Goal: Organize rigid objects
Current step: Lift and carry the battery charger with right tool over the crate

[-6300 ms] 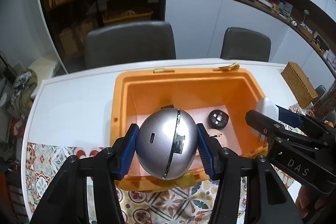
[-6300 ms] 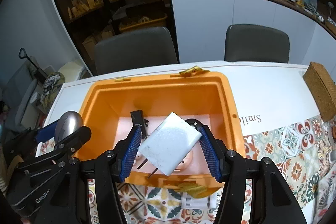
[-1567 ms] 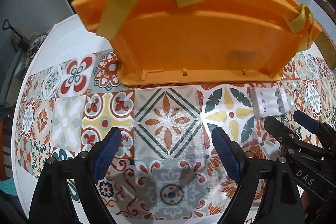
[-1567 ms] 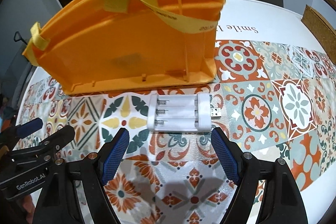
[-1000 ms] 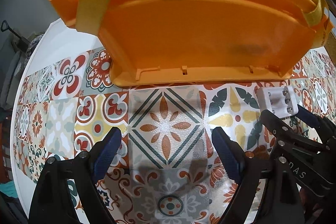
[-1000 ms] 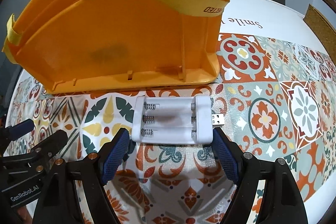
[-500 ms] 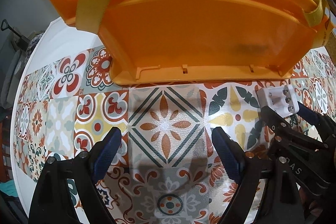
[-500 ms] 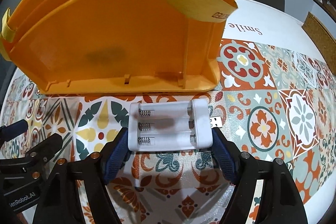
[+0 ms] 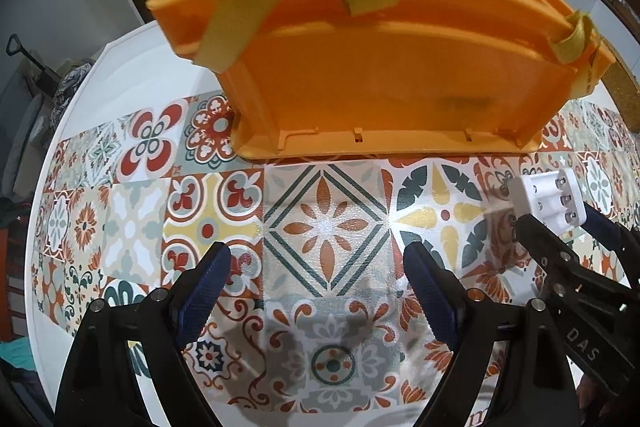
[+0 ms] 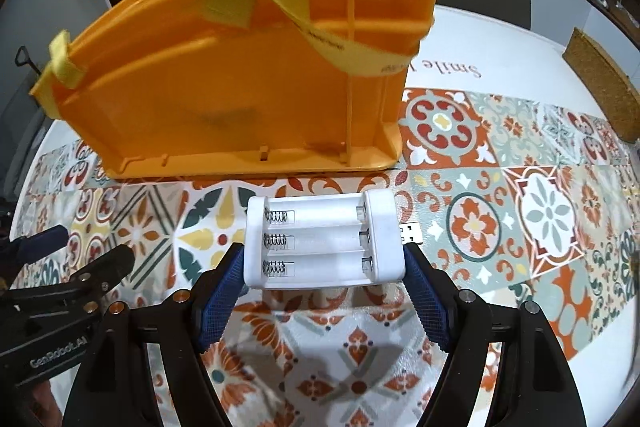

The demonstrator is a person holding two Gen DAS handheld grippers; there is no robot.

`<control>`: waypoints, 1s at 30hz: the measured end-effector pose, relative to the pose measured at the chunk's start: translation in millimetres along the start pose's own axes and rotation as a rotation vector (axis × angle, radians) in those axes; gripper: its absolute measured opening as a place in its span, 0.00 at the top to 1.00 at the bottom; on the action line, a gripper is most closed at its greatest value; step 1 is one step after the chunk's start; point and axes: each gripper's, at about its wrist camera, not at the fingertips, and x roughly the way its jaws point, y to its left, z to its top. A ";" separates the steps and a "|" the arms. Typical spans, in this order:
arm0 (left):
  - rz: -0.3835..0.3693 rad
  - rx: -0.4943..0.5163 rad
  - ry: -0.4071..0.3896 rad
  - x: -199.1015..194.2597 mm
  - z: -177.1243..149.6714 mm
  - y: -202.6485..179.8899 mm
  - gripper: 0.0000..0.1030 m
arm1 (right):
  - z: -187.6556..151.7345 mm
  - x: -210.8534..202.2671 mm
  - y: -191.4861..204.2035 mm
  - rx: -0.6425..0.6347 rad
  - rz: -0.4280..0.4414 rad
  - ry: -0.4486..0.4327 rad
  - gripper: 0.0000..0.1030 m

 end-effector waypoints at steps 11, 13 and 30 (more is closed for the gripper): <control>0.007 -0.014 -0.045 -35.9 -4.0 7.1 0.10 | -11.8 -52.3 -7.1 -0.001 0.027 -0.036 0.25; 0.012 -0.018 -0.056 -40.8 -4.4 9.4 0.09 | -11.7 -55.6 -7.4 0.001 0.031 -0.041 0.25; 0.002 -0.066 -0.135 -82.9 4.7 34.5 0.03 | 8.4 -108.7 8.9 -0.017 0.059 -0.104 0.25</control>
